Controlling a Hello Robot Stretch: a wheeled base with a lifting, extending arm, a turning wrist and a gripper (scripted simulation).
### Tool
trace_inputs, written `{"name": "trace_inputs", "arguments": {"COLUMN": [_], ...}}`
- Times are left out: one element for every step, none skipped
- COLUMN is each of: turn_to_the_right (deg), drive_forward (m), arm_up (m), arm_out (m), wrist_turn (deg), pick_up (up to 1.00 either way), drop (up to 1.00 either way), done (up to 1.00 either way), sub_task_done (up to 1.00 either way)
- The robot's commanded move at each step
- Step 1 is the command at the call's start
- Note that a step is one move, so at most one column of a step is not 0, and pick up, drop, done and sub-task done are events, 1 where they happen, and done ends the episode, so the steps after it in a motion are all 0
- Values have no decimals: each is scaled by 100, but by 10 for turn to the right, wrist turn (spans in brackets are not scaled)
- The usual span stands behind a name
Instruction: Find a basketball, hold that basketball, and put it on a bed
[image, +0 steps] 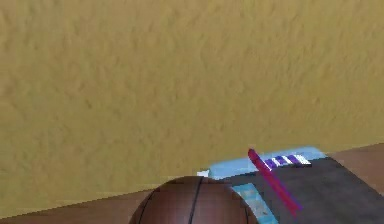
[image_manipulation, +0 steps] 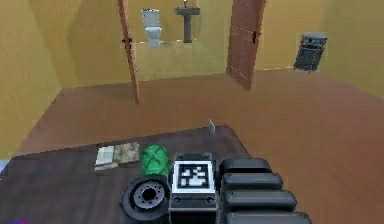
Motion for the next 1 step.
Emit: {"name": "trace_inputs", "arguments": {"turn_to_the_right": [-30], "drive_forward": [0], "arm_up": [0], "arm_out": [0], "wrist_turn": [0], "pick_up": [0], "drop": [0], "done": [0], "sub_task_done": [0]}}
